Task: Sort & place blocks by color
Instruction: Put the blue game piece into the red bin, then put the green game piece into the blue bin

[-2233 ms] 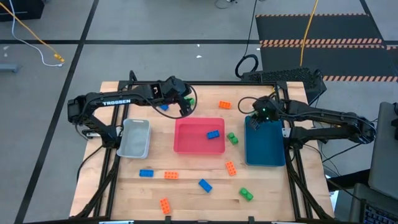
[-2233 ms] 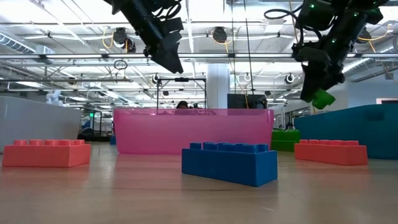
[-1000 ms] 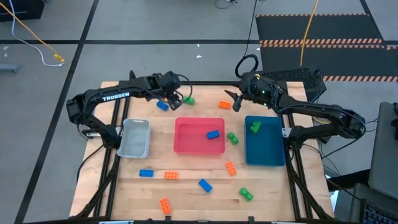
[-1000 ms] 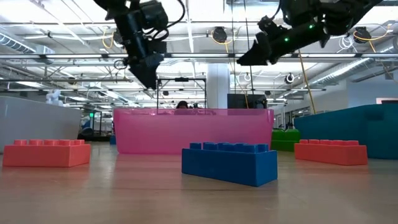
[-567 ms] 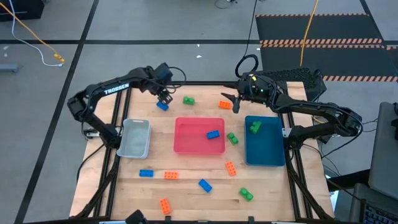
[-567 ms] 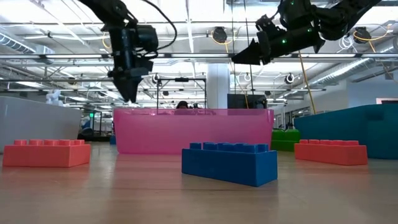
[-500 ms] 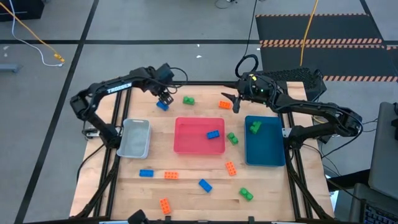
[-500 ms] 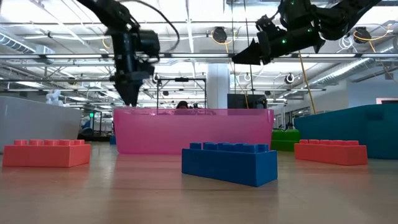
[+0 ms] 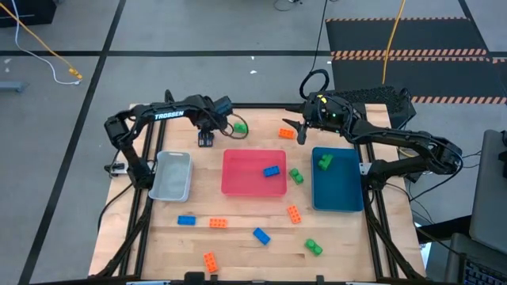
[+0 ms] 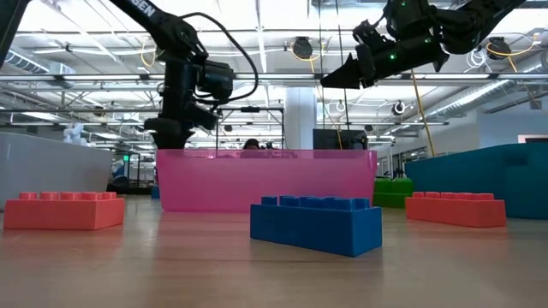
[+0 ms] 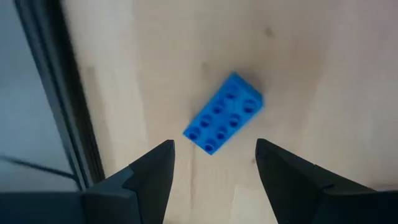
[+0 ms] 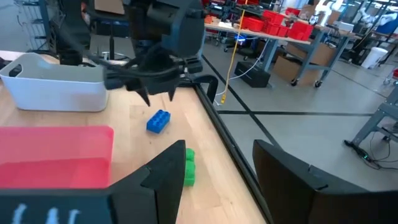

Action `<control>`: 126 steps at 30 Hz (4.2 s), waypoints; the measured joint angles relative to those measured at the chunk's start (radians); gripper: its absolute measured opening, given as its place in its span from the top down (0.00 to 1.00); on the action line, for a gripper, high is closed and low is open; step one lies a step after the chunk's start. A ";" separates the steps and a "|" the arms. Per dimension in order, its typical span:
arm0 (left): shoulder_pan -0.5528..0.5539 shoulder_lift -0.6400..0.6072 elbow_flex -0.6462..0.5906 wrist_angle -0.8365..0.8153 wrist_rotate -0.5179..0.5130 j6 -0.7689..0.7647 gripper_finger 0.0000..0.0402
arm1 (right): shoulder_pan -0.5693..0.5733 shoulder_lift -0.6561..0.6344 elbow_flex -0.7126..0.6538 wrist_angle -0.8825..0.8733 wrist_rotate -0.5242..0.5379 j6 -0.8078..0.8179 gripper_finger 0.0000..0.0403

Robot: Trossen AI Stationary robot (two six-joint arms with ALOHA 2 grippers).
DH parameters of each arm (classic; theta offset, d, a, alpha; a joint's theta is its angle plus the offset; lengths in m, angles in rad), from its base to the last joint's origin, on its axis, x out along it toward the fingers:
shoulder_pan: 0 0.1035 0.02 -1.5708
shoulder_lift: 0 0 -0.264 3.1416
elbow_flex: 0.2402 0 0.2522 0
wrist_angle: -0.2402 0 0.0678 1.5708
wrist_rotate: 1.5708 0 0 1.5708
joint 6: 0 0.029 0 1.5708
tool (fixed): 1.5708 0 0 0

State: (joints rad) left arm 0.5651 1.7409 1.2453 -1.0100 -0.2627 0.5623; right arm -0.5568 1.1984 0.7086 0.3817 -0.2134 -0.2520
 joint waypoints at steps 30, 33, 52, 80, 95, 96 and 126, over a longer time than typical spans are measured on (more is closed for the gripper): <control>-0.002 0.222 0.000 0.016 -0.057 0.207 0.43 | 0.000 0.000 0.000 -0.028 0.001 -0.002 0.55; -0.002 0.222 0.000 0.026 -0.061 0.193 0.43 | 0.000 0.000 0.000 -0.028 0.001 -0.003 0.55; -0.048 0.198 0.140 -0.194 -0.139 -0.006 0.80 | 0.000 0.000 0.000 -0.028 0.003 -0.022 0.55; -0.433 0.155 0.367 0.072 0.142 -0.435 0.80 | -0.077 0.000 0.000 -0.061 0.002 0.031 0.55; -0.407 0.156 0.367 0.070 0.120 -0.495 0.14 | -0.077 0.000 0.000 -0.072 0.003 0.005 0.55; -0.406 0.156 0.367 0.066 0.102 -0.495 0.14 | -0.077 0.000 0.000 -0.074 0.003 0.005 0.55; 0.019 0.199 0.366 0.152 0.298 -0.103 0.32 | -0.077 0.001 0.000 -0.096 0.001 -0.022 0.55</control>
State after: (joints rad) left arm 0.5843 1.9403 1.6115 -0.8577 0.0357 0.4593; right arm -0.6334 1.1992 0.7086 0.2852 -0.2127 -0.2741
